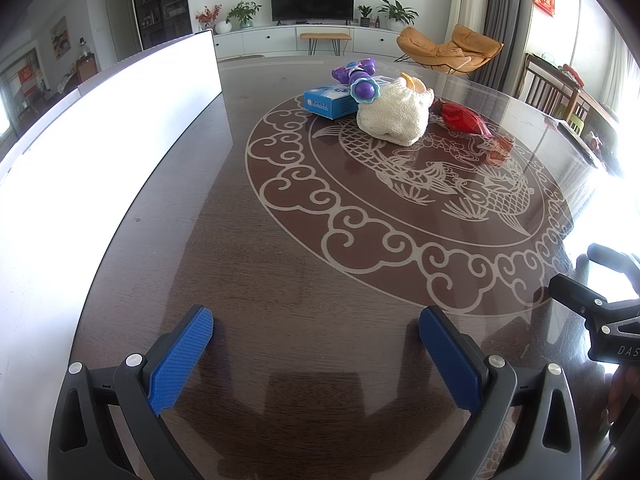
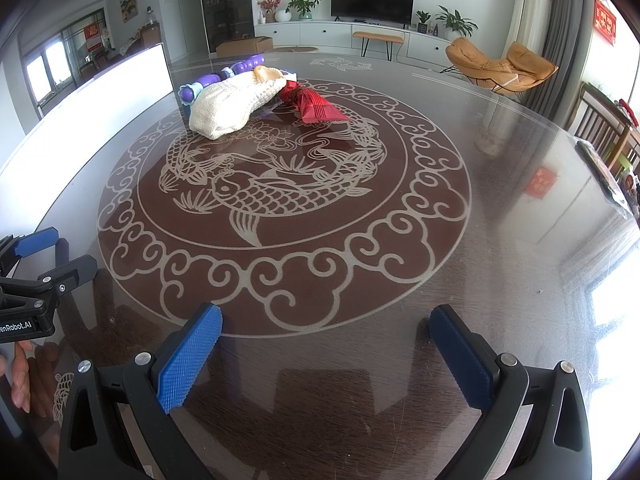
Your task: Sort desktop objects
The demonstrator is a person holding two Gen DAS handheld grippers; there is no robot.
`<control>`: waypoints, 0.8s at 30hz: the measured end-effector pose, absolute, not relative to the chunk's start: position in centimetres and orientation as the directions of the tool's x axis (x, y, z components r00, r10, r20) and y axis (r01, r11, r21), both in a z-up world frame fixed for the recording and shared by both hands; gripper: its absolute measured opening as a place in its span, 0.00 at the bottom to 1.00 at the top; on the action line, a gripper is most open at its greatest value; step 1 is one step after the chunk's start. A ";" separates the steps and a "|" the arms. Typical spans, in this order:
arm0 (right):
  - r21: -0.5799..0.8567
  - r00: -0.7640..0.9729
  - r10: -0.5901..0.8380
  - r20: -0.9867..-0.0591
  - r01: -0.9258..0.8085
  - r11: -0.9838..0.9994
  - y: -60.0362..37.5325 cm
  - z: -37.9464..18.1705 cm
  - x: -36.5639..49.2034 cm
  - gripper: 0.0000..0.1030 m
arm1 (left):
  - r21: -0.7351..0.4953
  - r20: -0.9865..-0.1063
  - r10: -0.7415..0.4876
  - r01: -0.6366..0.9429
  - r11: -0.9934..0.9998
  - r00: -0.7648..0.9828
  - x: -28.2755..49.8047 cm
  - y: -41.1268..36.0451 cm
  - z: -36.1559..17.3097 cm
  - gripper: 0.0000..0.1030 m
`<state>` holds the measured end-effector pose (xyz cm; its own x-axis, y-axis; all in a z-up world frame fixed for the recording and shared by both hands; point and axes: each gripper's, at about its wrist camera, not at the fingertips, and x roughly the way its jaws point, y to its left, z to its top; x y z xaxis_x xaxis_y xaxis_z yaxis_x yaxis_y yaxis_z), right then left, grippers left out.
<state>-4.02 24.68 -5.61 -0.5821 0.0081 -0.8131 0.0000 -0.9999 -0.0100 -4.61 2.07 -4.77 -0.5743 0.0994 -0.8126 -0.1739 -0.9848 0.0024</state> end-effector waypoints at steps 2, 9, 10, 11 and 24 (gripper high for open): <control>-0.010 -0.582 0.008 -0.813 0.000 -1.000 24.7 -5.6 -4.0 1.00 | 0.002 -0.813 0.099 -0.174 -0.985 -0.574 -4.6 2.1 -4.8 1.00; -0.010 -0.582 0.008 -0.813 0.000 -1.000 24.7 -5.6 -4.0 1.00 | 0.002 -0.813 0.103 -0.180 -0.984 -0.573 -4.6 2.0 -4.7 1.00; -0.010 -0.582 0.008 -0.813 0.000 -1.000 24.7 -5.6 -4.0 1.00 | 0.001 -0.813 0.104 -0.180 -0.984 -0.573 -4.6 2.0 -4.7 1.00; -0.010 -0.582 0.008 -0.813 0.000 -1.000 24.7 -5.6 -4.0 1.00 | 0.002 -0.813 0.104 -0.181 -0.983 -0.573 -4.6 2.0 -4.7 1.00; -0.009 -0.583 0.007 -0.812 0.001 -1.000 24.7 -5.6 -4.1 1.00 | 0.002 -0.813 0.104 -0.181 -0.984 -0.573 -4.6 1.9 -4.7 1.00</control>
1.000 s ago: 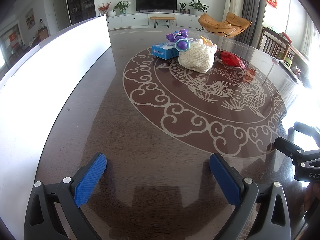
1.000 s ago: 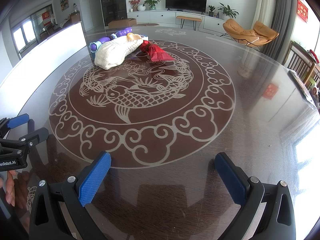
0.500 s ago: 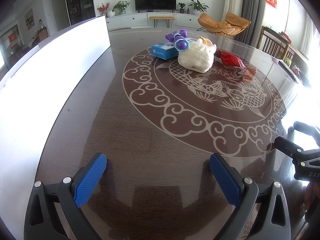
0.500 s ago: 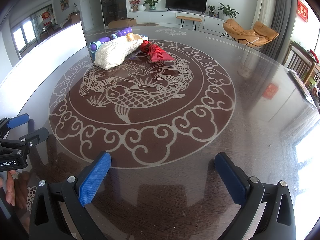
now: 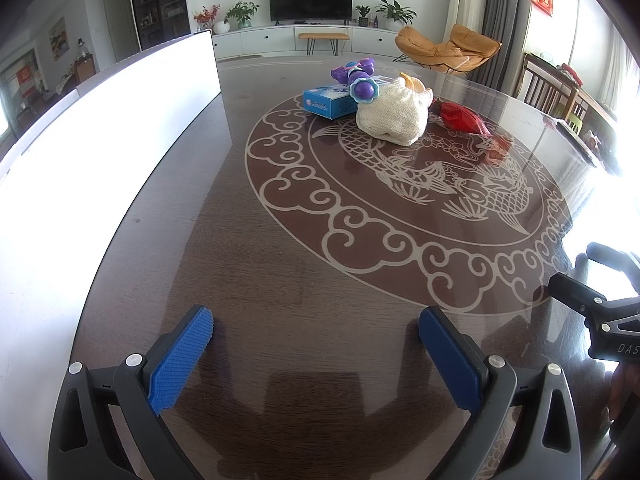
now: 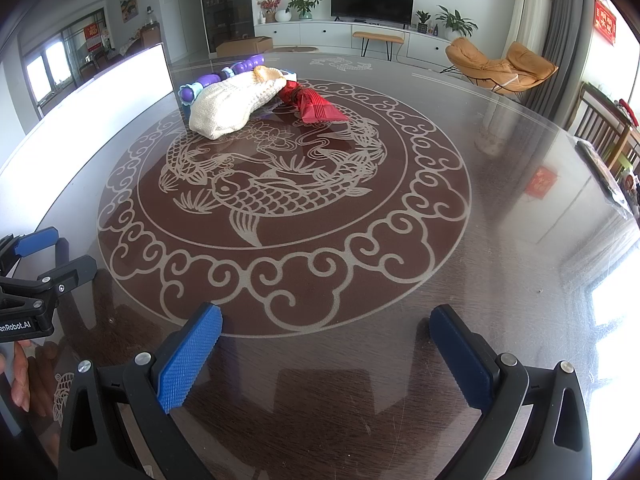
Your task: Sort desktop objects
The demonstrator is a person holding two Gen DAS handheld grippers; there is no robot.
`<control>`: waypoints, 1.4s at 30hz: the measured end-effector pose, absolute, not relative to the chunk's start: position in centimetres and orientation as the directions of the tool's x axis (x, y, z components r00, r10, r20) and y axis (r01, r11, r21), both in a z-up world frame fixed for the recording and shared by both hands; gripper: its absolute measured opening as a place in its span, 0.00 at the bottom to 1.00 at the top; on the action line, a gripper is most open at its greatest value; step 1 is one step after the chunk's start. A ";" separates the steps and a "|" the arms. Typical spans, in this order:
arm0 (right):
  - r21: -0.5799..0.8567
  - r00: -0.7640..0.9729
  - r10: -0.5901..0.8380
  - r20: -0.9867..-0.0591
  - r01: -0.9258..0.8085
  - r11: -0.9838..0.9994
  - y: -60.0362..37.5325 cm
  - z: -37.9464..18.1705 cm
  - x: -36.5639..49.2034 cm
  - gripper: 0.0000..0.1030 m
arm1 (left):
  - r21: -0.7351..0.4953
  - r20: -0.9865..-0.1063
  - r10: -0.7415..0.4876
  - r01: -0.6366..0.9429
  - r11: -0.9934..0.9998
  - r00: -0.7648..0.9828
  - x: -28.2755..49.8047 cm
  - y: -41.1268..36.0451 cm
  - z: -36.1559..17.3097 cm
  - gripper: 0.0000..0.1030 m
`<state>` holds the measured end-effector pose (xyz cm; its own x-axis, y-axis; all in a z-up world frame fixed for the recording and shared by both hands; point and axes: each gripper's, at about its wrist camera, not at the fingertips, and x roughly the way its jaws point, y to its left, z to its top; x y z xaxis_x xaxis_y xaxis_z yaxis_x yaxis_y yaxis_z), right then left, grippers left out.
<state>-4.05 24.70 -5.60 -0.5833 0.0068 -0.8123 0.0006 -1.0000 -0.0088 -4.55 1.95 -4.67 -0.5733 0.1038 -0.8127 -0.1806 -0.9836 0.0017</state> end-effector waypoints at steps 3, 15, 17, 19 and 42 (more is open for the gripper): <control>0.003 -0.586 -0.028 -0.810 0.044 -0.999 24.9 -5.3 -5.5 1.00 | 0.002 -0.813 0.104 -0.181 -0.984 -0.573 -4.5 1.9 -4.7 1.00; -0.116 -0.529 -0.003 -0.849 0.193 -0.974 23.2 -3.3 -23.3 1.00 | 0.000 -0.813 0.105 -0.181 -0.984 -0.573 -4.5 2.0 -4.6 1.00; -0.123 -0.508 0.004 -0.862 0.201 -0.972 22.7 -4.2 -24.5 0.98 | 0.000 -0.813 0.105 -0.181 -0.984 -0.573 -4.5 2.0 -4.6 1.00; -0.108 -0.489 -0.004 -0.872 0.202 -0.973 22.2 -4.9 -25.6 0.85 | 0.000 -0.813 0.105 -0.181 -0.983 -0.573 -4.5 1.9 -4.6 1.00; -0.045 -0.530 -0.201 -0.824 0.414 -0.909 20.3 -4.7 -7.9 0.28 | 0.000 -0.812 0.105 -0.180 -0.984 -0.574 -4.7 2.0 -4.6 1.00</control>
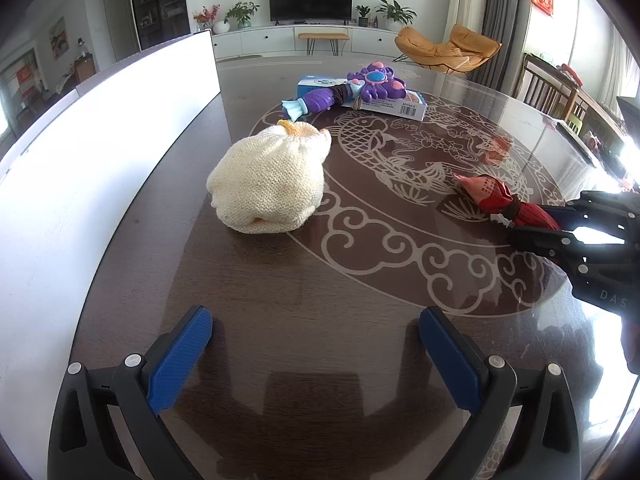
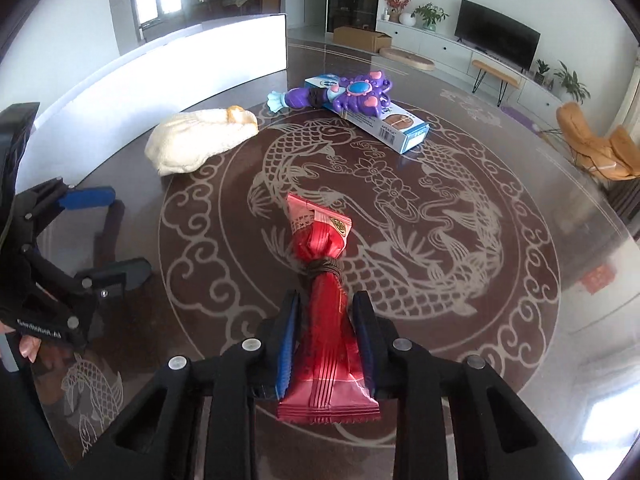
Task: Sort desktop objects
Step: 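Grasp the red snack bag with the right tool and lift it, then grasp the cream knitted pouch with the left tool and lift it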
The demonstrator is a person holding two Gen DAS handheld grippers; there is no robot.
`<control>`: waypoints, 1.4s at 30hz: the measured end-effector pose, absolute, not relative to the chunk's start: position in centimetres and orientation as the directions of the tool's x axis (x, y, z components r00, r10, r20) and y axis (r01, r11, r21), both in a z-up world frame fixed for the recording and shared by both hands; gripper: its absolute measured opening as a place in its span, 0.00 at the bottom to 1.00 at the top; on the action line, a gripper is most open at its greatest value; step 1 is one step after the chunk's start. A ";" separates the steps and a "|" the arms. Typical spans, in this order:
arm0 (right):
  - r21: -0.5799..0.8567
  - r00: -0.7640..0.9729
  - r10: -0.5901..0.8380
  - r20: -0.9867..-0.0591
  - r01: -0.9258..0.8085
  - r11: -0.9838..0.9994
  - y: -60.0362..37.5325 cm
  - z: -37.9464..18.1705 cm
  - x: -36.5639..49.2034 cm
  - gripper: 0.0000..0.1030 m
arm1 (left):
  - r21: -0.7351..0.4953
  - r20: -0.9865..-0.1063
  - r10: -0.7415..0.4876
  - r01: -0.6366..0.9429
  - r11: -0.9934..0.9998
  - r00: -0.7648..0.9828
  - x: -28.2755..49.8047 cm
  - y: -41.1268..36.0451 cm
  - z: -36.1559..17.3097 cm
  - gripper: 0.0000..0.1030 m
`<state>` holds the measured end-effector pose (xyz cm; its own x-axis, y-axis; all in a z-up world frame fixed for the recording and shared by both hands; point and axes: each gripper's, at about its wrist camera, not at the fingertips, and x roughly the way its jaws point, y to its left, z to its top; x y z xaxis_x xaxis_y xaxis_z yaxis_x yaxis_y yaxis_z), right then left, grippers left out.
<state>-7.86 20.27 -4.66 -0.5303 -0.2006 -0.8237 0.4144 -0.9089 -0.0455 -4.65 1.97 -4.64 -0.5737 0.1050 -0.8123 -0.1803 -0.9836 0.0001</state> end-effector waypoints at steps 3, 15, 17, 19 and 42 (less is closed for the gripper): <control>-0.021 -0.533 -0.207 -0.821 0.390 -0.921 20.9 -4.7 -7.1 0.44 | 0.000 -0.813 0.105 -0.180 -0.984 -0.573 -4.7 2.0 -4.6 1.00; -0.001 -0.557 -0.216 -0.802 0.363 -0.932 19.3 -5.4 -7.6 0.89 | 0.000 -0.812 0.105 -0.180 -0.984 -0.574 -4.7 1.9 -4.6 1.00; -0.005 -0.550 -0.196 -0.812 0.342 -0.940 19.1 -5.7 -7.8 1.00 | 0.000 -0.812 0.105 -0.180 -0.984 -0.573 -4.7 2.0 -4.6 1.00; -0.006 -0.552 -0.183 -0.814 0.323 -0.946 19.1 -5.8 -7.8 1.00 | 0.000 -0.812 0.105 -0.180 -0.984 -0.573 -4.7 1.9 -4.6 1.00; -0.006 -0.552 -0.183 -0.813 0.323 -0.946 19.1 -5.8 -7.8 1.00 | 0.011 -0.840 0.118 -0.235 -0.972 -0.529 -15.5 2.3 -4.1 0.83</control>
<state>-7.76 19.13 -5.78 -0.5521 -0.1832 -0.8134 0.3234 -0.9462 -0.0063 -15.52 2.33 -4.08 -0.5290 0.1180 -0.8404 -0.2345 -0.9720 0.0112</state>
